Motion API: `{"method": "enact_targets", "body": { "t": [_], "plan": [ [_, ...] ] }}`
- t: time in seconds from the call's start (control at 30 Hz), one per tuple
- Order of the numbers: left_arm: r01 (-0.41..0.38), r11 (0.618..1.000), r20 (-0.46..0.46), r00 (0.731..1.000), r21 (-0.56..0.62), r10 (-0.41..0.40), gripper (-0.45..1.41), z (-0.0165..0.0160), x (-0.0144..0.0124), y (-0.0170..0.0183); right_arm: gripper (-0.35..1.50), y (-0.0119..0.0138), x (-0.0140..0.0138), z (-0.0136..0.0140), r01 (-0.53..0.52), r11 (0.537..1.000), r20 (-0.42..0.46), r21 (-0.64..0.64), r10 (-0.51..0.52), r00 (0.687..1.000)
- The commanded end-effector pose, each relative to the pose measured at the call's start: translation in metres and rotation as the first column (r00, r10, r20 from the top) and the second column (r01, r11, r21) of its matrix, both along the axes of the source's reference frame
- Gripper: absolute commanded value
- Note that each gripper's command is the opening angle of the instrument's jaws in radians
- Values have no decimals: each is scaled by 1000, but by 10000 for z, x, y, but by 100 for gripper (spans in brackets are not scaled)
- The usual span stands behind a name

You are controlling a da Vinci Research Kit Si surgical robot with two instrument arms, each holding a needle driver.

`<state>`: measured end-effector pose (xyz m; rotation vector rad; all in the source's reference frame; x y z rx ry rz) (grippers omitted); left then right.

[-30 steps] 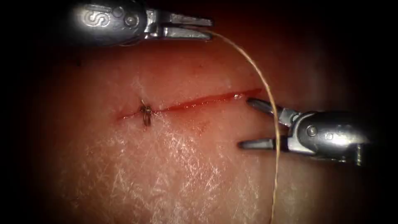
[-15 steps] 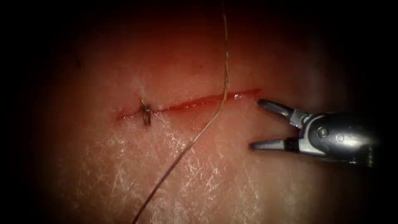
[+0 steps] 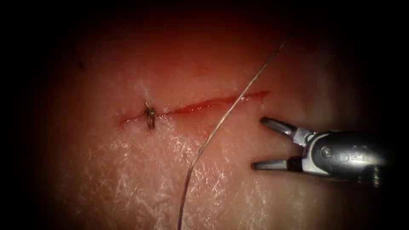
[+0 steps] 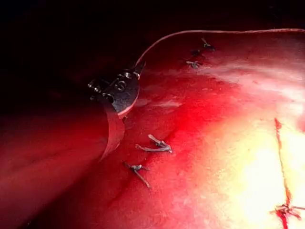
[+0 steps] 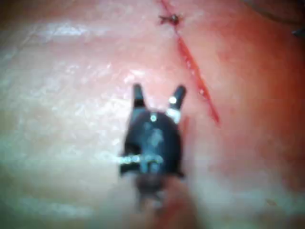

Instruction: Wound Closure

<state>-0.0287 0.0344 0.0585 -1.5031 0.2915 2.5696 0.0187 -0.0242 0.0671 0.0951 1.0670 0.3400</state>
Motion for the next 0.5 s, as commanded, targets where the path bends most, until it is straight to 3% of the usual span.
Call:
{"method": "enact_targets", "body": {
  "t": [0.03,0.27,0.43,0.47,0.5],
  "plan": [
    [7,1000,-1,1000,1,-7,-45,6,-7,12,110,-10,10,1,8,1000,-9,5,-8,1000],
    [51,998,3,999,-32,-51,-45,11,-16,62,108,-17,13,-6,15,1000,-16,9,-15,1000],
    [58,998,-2,998,-39,-59,-45,17,-17,76,108,-19,11,-8,17,1000,-17,8,-16,1000],
    [58,997,-2,998,-40,-58,-42,19,-17,77,108,-20,11,-8,17,1000,-17,8,-16,1000],
    [58,997,-3,998,-41,-58,-13,19,-17,76,108,-20,11,-7,17,1000,-17,8,-17,1000]
  ]
}}
